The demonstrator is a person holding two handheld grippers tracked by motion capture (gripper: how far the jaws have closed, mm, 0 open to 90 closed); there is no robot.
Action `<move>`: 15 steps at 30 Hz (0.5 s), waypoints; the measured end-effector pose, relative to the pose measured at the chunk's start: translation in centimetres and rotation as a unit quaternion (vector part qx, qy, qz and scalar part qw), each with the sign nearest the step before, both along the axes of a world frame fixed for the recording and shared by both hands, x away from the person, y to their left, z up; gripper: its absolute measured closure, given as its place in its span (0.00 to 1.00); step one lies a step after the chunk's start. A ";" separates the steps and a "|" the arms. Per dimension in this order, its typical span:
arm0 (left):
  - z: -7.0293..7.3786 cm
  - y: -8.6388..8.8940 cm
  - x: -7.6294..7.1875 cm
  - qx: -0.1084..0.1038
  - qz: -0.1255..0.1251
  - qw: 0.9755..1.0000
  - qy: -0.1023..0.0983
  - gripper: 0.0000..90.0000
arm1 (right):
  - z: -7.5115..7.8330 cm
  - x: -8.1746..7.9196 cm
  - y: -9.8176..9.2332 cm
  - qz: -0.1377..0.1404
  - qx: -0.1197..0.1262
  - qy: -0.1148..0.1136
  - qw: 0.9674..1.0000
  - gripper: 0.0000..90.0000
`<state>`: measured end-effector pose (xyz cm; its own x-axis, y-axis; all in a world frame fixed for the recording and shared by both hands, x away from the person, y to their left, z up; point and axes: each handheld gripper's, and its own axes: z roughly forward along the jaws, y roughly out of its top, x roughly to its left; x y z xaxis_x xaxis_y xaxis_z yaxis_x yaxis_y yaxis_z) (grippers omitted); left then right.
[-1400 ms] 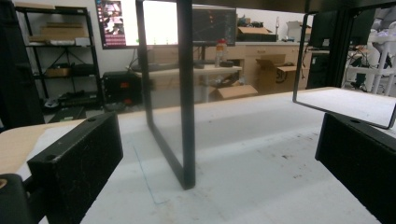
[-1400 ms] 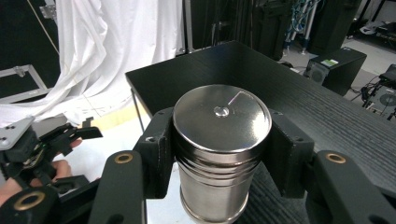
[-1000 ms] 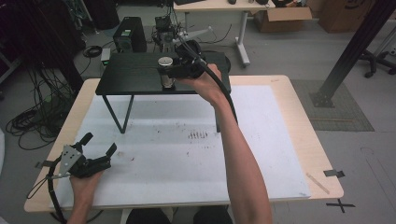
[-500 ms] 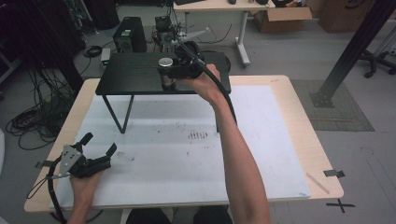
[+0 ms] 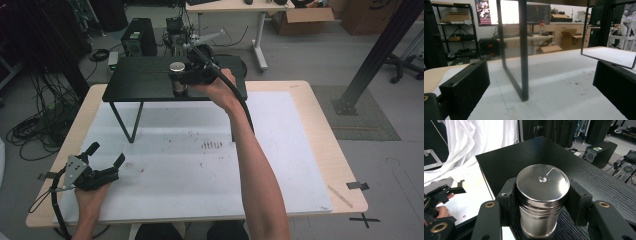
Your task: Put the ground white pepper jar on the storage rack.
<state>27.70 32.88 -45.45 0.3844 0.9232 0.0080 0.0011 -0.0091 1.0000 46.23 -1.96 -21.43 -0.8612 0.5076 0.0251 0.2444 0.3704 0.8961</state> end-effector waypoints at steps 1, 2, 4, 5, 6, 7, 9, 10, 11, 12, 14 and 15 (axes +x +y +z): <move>0.0 0.0 0.0 0.000 0.000 1.000 0.000 0.01 | 0.0 0.0 0.0 0.000 0.000 0.000 1.000 0.54; 0.0 0.0 0.0 0.000 0.000 1.000 0.000 0.01 | 0.0 0.0 0.0 0.000 0.000 0.000 1.000 0.54; 0.0 0.0 0.0 -0.001 0.000 1.000 0.000 0.01 | 0.0 0.0 0.0 -0.001 0.000 0.001 1.000 0.54; 0.0 0.0 0.0 -0.001 0.000 1.000 0.000 0.01 | 0.0 0.0 0.0 -0.001 0.000 0.001 1.000 0.54; 0.0 0.0 0.0 -0.001 0.000 1.000 -0.001 0.01 | 0.0 0.0 0.0 -0.001 0.000 0.001 1.000 0.54; 0.0 0.0 0.0 -0.001 0.000 1.000 -0.001 0.01 | 0.0 0.0 0.0 -0.001 0.000 0.001 1.000 0.54; 0.0 0.0 0.0 -0.001 0.000 1.000 0.000 0.01 | 0.0 0.0 0.0 -0.002 0.001 0.001 1.000 0.54; 0.0 0.0 0.0 -0.001 0.000 1.000 -0.001 0.01 | 0.0 -0.1 0.0 -0.002 -0.001 0.001 1.000 0.54; 0.0 0.0 0.0 -0.001 0.000 1.000 -0.001 0.01 | 0.0 -0.1 0.0 -0.002 -0.001 0.000 1.000 0.54; 0.0 0.0 0.0 -0.001 0.000 1.000 -0.001 0.01 | 0.0 -0.1 0.0 -0.002 -0.001 0.001 1.000 0.54; 0.0 0.0 0.0 -0.001 0.000 1.000 -0.001 0.01 | 0.0 0.0 0.0 -0.001 0.000 0.001 1.000 0.52; 0.0 0.0 0.0 -0.001 0.000 1.000 -0.001 0.01 | 0.0 0.0 0.0 -0.001 0.001 0.002 1.000 0.51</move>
<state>27.70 32.87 -45.45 0.3850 0.9229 0.0064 -0.0008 -0.0066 1.0000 46.21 -1.97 -21.42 -0.8602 0.5091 0.0308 0.2496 0.3675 0.8959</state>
